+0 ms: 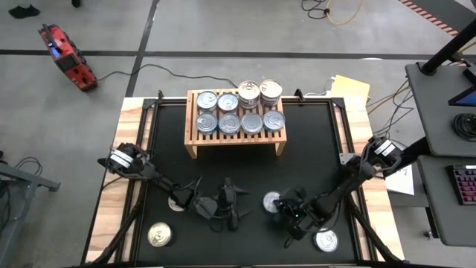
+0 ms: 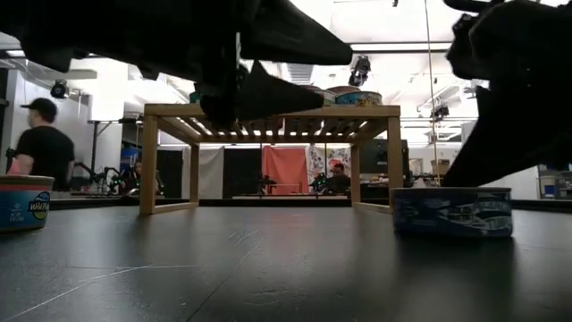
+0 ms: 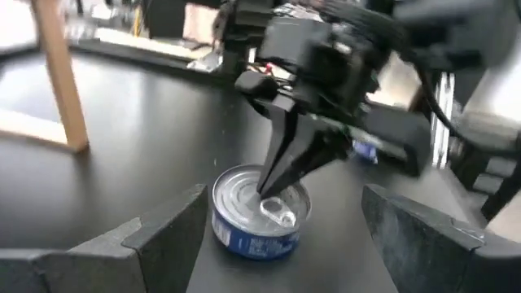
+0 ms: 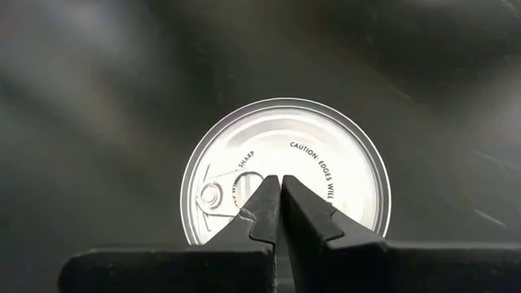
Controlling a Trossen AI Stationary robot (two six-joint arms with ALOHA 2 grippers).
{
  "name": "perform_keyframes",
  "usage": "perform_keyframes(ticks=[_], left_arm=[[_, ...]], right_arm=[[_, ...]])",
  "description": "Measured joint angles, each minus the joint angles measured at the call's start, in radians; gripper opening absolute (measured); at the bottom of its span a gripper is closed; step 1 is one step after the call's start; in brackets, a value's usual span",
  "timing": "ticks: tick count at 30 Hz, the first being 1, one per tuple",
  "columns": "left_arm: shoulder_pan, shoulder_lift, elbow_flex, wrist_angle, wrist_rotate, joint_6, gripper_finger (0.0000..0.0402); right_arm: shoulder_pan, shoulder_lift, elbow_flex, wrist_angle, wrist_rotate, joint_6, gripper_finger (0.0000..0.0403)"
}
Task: Stack canned seafood by type on shelf
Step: Stack the blue tuna can on top of the blue tuna can
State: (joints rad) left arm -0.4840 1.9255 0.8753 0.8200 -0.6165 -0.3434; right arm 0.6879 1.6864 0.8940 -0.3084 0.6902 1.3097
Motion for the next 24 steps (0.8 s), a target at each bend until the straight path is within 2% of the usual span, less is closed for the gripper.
perform_keyframes(ticks=[5, 7, 11, 16, 21, 24], left_arm=[[0.040, -0.020, -0.002, -0.089, 0.012, -0.329, 0.0309], [0.059, -0.023, -0.003, -0.119, 0.070, -0.407, 0.0309], [0.075, -0.017, -0.004, -0.132, 0.167, -0.460, 0.0309], [0.075, -0.016, -0.005, -0.131, 0.175, -0.463, 0.0309], [0.075, -0.013, -0.005, -0.114, 0.182, -0.472, 0.0309], [0.075, -0.011, -0.006, -0.114, 0.181, -0.480, 0.0309]], right_arm=[[-0.001, -0.037, -0.001, 0.030, 0.038, -0.098, 0.0009], [0.001, -0.064, -0.001, 0.011, 0.044, -0.113, 0.0009], [0.019, -0.127, -0.001, -0.066, 0.016, -0.119, 0.0009], [0.063, -0.177, -0.013, -0.150, -0.011, -0.167, 0.0009], [0.083, -0.165, -0.048, -0.120, -0.007, -0.187, 0.0009], [0.087, -0.120, -0.069, -0.075, 0.037, -0.213, 0.0009]])
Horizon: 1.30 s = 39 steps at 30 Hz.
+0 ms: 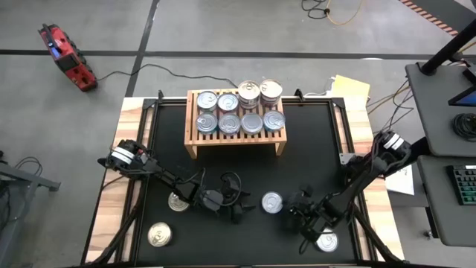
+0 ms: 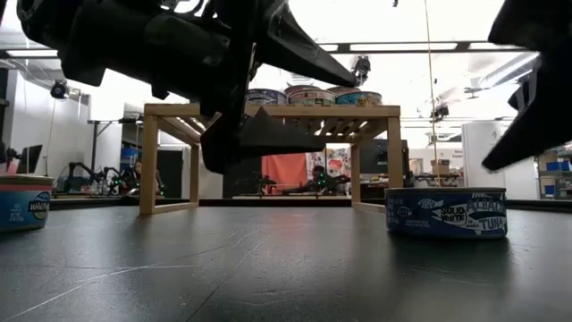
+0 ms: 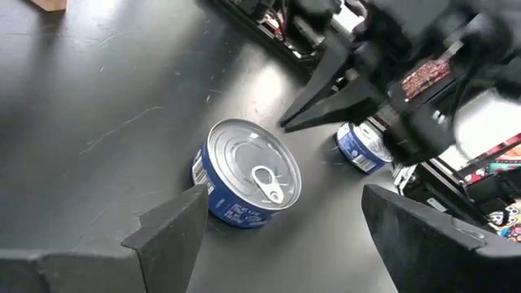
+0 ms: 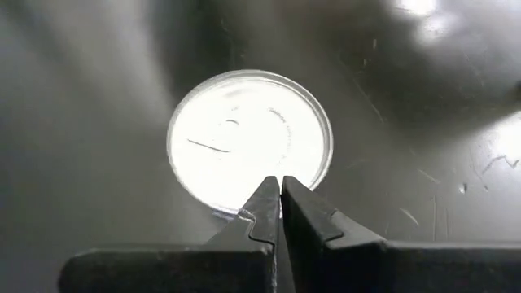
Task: Stack canned seafood by type on shelf
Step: Stack the blue tuna can on top of the blue tuna can
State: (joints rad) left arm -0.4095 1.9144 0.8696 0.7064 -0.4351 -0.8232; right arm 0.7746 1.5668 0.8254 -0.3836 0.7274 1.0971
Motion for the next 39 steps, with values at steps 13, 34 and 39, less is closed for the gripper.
perform_keyframes(ticks=[13, 34, 39], left_arm=[[-0.002, 0.000, 0.000, 0.003, -0.001, -0.002, 0.0309], [-0.011, 0.000, 0.000, -0.007, -0.029, -0.024, 0.0309], [-0.011, 0.000, 0.000, -0.010, -0.030, -0.022, 0.0309]], right_arm=[[0.000, 0.099, -0.004, 0.112, 0.063, -0.093, 0.0009], [0.048, 0.172, -0.007, 0.128, 0.187, 0.015, 0.0009], [0.047, 0.143, 0.004, 0.120, 0.190, -0.048, 0.0009]])
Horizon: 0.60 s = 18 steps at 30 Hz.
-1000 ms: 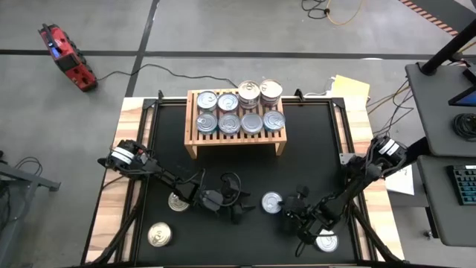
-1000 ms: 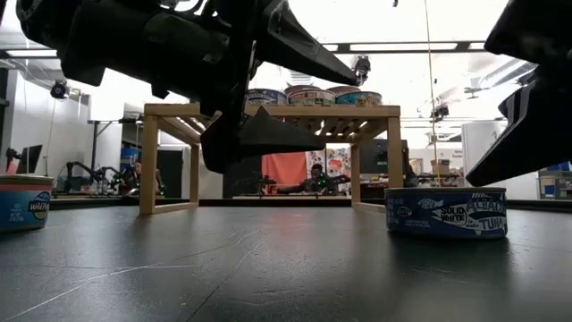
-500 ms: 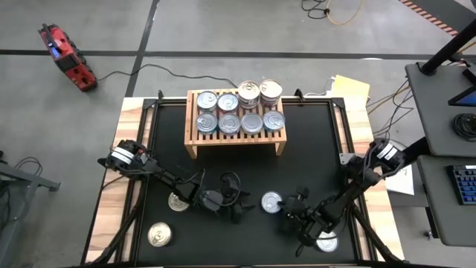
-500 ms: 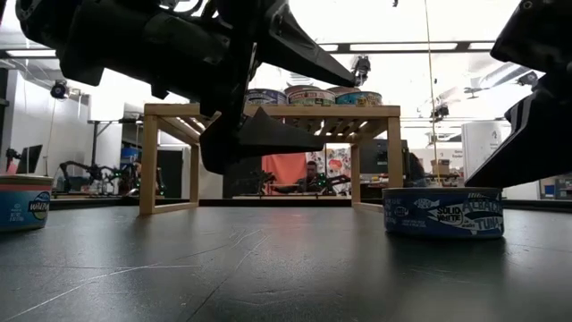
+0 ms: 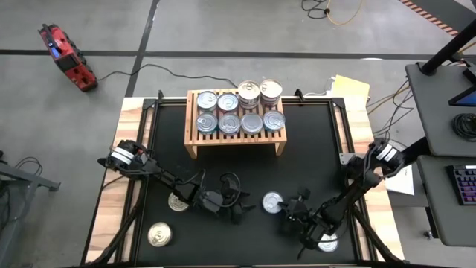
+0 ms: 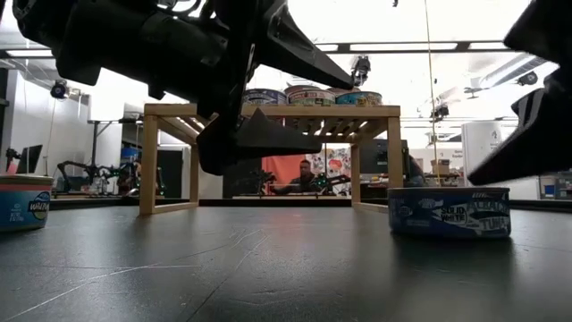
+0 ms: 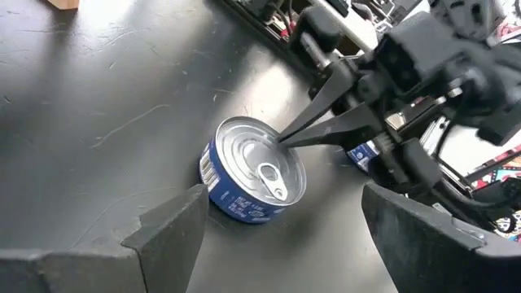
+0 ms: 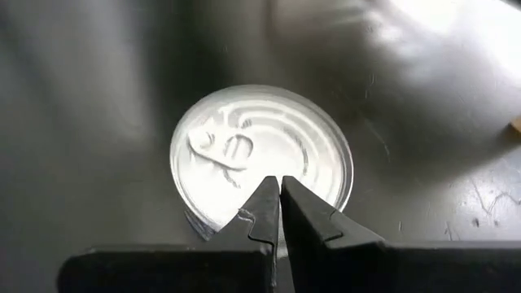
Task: Stack canned seafood by type on shelf
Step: Stack the blue tuna can on top of the blue tuna can
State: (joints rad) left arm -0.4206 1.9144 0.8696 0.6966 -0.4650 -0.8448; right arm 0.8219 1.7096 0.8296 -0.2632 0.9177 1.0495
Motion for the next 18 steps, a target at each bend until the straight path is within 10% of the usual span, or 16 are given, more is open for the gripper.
perform_keyframes(ticks=[18], left_arm=[[-0.003, 0.047, 0.000, 0.044, 0.003, -0.002, 0.0309]], right_arm=[[0.004, -0.069, -0.013, -0.008, -0.099, -0.021, 0.0009]])
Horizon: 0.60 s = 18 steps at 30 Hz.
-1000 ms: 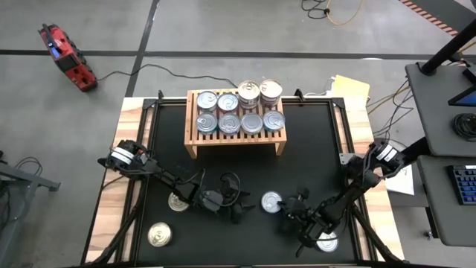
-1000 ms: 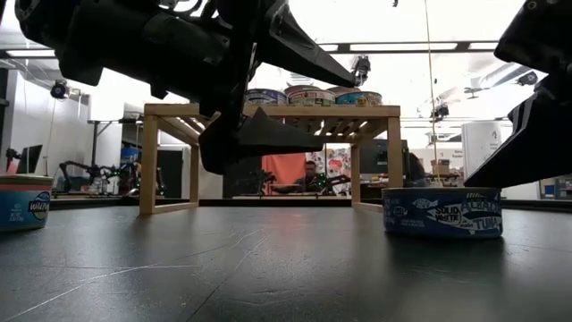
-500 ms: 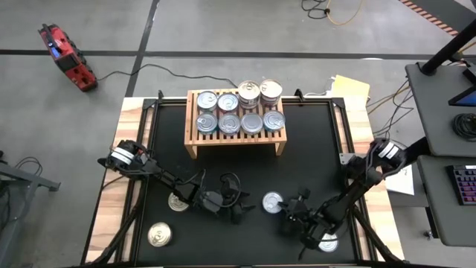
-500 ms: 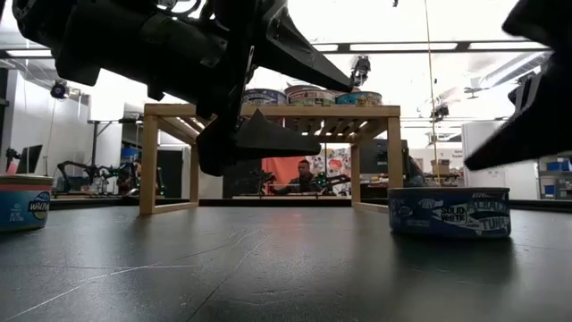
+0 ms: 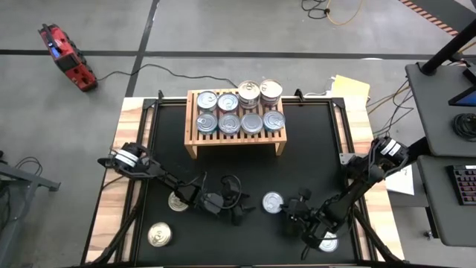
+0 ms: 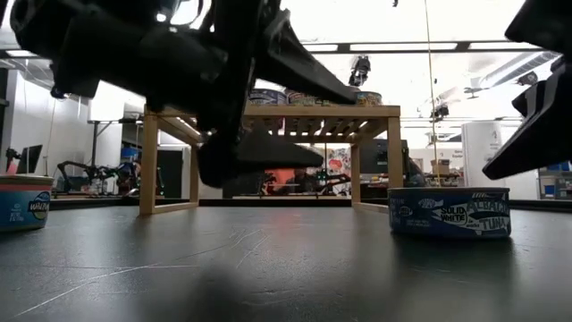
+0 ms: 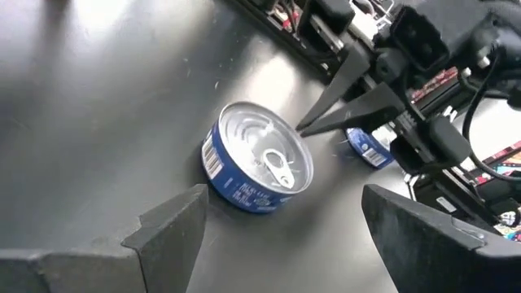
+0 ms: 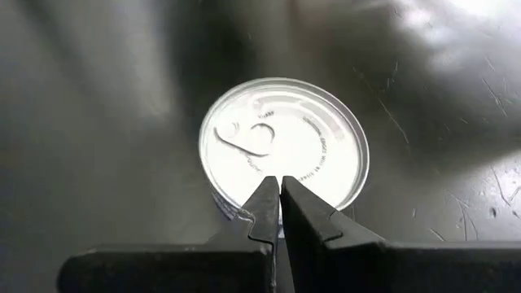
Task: Stack canned seafood by type on shelf
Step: Stack the blue tuna can on top of the blue tuna can
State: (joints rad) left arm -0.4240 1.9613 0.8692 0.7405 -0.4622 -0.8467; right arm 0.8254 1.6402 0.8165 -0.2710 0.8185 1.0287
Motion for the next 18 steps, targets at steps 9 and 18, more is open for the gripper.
perform_keyframes(ticks=[9, 18], left_arm=[[0.026, 0.075, 0.012, 0.113, 0.035, -0.002, 0.0309], [0.033, 0.095, 0.052, 0.086, 0.042, -0.001, 0.0309]], right_arm=[[0.002, 0.000, -0.024, 0.000, -0.024, 0.045, 0.0009], [0.010, -0.001, -0.027, 0.001, -0.041, 0.068, 0.0009]])
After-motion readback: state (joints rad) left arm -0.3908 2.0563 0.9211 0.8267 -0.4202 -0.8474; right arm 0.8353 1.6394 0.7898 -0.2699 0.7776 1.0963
